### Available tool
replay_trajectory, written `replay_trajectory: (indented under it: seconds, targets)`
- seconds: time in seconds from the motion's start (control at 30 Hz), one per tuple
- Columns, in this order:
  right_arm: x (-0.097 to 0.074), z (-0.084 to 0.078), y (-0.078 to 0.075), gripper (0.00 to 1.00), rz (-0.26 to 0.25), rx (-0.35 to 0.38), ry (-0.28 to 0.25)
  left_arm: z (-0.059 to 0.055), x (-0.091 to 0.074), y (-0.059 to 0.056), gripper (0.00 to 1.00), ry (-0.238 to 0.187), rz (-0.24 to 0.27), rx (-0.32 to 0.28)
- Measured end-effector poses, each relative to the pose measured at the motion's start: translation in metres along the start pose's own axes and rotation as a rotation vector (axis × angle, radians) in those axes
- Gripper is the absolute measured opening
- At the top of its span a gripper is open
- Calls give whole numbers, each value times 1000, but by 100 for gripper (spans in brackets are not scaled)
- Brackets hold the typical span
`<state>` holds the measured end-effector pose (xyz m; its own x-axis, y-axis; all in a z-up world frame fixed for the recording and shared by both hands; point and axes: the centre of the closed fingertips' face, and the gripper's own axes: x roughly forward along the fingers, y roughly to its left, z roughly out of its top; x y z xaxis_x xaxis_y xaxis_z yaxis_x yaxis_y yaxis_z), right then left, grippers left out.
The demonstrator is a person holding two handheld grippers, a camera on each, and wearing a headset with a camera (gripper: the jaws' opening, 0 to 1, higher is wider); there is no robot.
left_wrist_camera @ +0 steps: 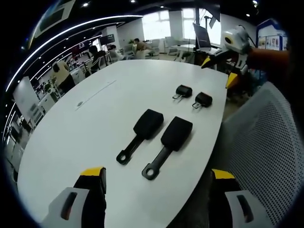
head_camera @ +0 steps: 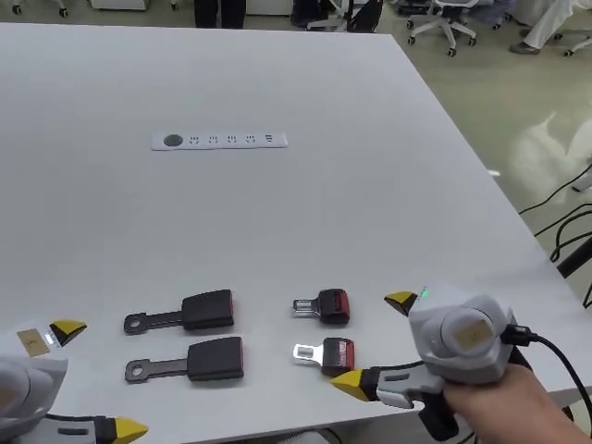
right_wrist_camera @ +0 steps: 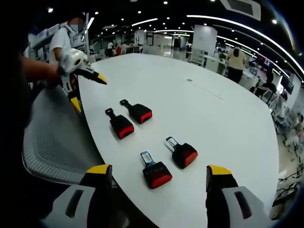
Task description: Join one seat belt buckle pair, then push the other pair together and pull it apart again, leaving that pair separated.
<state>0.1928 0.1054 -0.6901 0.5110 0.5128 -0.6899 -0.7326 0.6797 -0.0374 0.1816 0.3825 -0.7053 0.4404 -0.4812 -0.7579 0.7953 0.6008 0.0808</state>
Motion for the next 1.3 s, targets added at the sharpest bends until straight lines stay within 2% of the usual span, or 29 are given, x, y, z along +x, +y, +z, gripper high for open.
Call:
replay_trajectory:
  seconds: [0.13, 0.23, 0.3, 0.43, 0.5, 0.6, 0.67, 0.83, 0.97, 1.0, 1.07, 1.3]
  targets:
    - [-1, 6, 3, 73, 18, -39, -32, -2, 5, -1, 89, 8, -9, 15]
    - [3, 4, 3, 72, 25, -37, -23, 1, 7, -2, 88, 4, -15, 21]
    - [6, 2, 5, 71, 36, -46, -18, 4, 9, -7, 82, -6, -45, 36]
    - [11, 2, 8, 68, 59, -66, -4, 5, 17, -15, 75, -4, -74, 92]
    - [14, 2, 10, 64, 82, -71, 5, 5, 23, -17, 73, 1, -88, 106]
    - [16, 3, 16, 58, 121, -60, 12, 8, 29, -16, 75, 11, -81, 119]
    - [17, 4, 18, 54, 129, -76, 16, 8, 32, -18, 73, 13, -102, 114]
    - [22, 1, 21, 52, 146, -99, 37, 15, 39, -18, 72, 4, -113, 136]
    - [29, -6, 20, 51, 157, -124, 62, 16, 45, -18, 66, 11, -133, 156]
    - [31, -7, 20, 50, 161, -128, 67, 16, 48, -19, 65, 17, -140, 171]
    - [33, -9, 20, 49, 169, -131, 78, 15, 52, -20, 62, 37, -150, 255]
    - [42, -19, 20, 46, 183, -170, 117, 24, 65, -25, 57, 25, -182, 253]
